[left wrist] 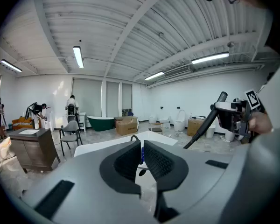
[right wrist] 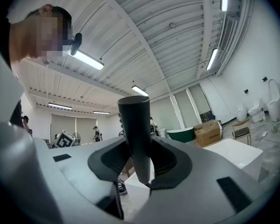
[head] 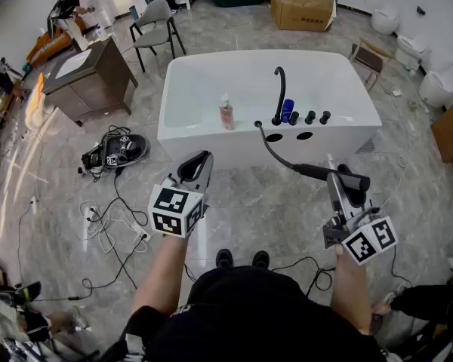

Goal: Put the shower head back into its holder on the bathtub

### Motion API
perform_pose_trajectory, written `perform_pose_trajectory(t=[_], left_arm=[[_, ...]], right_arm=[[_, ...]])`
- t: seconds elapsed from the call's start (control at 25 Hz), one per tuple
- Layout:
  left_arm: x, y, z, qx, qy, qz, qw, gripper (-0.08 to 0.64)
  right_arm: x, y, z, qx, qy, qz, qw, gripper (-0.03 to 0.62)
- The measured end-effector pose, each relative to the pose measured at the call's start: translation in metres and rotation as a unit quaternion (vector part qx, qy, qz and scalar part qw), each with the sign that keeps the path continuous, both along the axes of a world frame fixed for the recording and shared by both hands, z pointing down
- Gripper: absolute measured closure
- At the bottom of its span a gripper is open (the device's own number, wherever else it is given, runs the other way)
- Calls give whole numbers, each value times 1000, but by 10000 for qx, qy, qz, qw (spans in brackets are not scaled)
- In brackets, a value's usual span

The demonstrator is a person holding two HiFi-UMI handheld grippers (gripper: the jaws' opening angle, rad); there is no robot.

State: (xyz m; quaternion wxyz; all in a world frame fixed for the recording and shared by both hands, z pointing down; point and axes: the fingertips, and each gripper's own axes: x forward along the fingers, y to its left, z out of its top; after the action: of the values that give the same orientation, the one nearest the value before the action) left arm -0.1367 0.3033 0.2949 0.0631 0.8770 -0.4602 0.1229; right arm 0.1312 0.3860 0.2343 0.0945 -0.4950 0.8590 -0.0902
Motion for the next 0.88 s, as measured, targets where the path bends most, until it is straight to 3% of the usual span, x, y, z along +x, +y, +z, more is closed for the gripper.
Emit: perform_pose_trajectory(t=[0.32, 0.88], left_arm=[[8, 6, -2, -1, -15, -4, 10000, 526], [42, 7, -17, 170, 70, -139, 9997, 526]], right_arm=[[5, 6, 2, -8, -46, -49, 10000, 446], [46, 11, -9, 104, -45, -119, 9999, 446]])
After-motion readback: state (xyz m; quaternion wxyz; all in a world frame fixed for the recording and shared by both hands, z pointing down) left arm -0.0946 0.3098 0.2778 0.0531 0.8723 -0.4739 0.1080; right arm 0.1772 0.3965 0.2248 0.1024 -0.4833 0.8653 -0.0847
